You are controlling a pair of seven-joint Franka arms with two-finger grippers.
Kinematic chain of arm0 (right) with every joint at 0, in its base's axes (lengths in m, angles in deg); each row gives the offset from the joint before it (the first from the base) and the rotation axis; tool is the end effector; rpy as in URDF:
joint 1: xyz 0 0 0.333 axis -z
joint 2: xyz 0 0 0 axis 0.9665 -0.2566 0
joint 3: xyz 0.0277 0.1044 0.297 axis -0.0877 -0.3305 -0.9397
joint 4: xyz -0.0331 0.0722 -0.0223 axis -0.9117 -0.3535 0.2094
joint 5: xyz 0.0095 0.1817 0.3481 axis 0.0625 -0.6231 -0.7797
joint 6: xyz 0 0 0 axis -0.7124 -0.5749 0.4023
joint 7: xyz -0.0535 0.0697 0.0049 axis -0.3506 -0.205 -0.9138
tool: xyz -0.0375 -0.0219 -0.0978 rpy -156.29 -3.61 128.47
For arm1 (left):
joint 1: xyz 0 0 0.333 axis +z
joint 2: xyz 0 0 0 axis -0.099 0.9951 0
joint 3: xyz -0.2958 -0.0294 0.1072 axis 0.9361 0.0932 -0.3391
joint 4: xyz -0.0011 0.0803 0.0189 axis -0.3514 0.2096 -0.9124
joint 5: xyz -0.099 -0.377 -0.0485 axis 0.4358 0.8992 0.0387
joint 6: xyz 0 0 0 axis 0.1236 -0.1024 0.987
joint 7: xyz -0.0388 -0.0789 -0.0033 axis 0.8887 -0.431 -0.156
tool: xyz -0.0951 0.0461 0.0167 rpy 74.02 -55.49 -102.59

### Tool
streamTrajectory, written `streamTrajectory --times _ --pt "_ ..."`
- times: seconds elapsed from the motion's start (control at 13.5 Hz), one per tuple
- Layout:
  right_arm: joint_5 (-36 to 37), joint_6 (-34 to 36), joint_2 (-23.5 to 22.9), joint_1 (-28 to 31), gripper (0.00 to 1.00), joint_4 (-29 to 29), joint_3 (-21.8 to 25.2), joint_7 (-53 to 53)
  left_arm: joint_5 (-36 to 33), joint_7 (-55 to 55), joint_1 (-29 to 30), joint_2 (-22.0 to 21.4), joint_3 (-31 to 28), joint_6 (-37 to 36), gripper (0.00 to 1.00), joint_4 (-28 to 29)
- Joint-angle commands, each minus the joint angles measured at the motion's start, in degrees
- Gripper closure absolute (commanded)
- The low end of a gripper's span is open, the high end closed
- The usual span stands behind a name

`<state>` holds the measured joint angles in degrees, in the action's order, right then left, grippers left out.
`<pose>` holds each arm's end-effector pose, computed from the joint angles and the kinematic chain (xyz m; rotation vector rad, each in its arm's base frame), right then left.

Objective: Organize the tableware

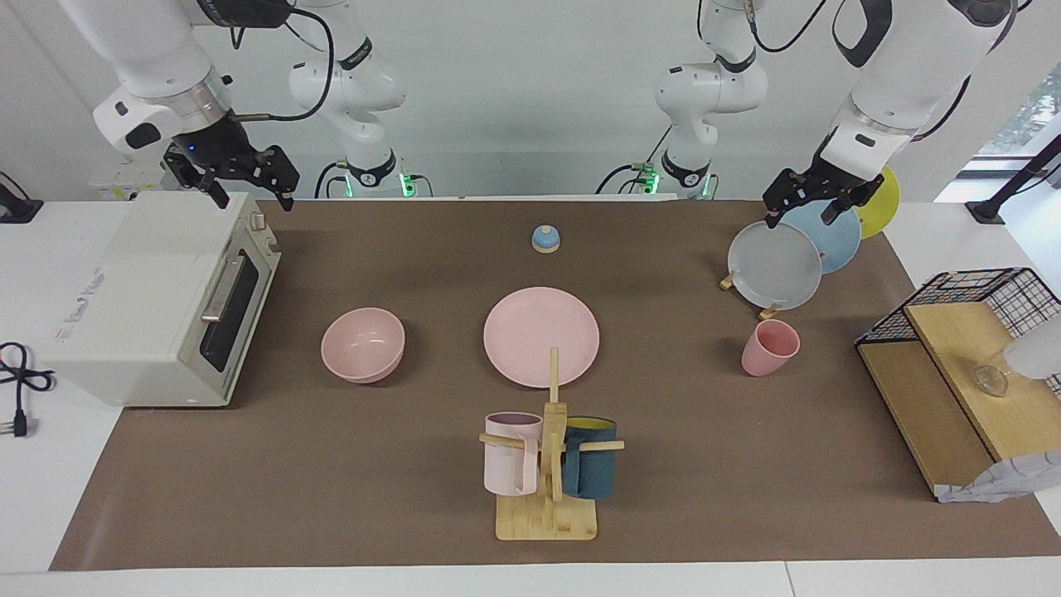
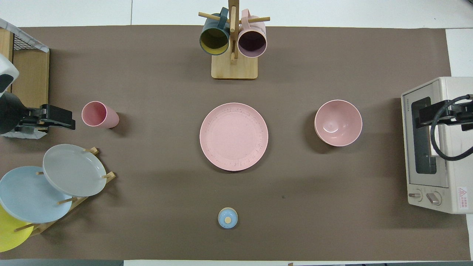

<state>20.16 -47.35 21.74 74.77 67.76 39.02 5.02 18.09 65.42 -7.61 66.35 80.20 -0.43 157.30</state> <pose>0.5311 -0.0079 0.6395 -3.1328 0.1320 0.1275 0.5268 -0.0643 0.6111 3.0991 0.0143 -0.0854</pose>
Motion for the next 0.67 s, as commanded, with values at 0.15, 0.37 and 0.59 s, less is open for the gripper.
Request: streamTrajectory --times 0.15,0.37,0.59 --pt "-0.3 -0.6 -0.5 0.3 0.00 -0.8 -0.5 1.1 0.9 0.5 0.0 -0.3 -0.5 0.7 0.00 0.1" --pt "-1.4 -0.5 -0.1 0.8 0.00 0.3 -0.7 0.9 0.9 0.5 0.0 -0.3 -0.5 0.7 0.00 0.1" --pt "-1.3 -1.3 0.1 -3.3 0.00 0.8 -2.0 0.9 0.9 0.5 0.0 -0.3 -0.5 0.8 0.00 0.2"
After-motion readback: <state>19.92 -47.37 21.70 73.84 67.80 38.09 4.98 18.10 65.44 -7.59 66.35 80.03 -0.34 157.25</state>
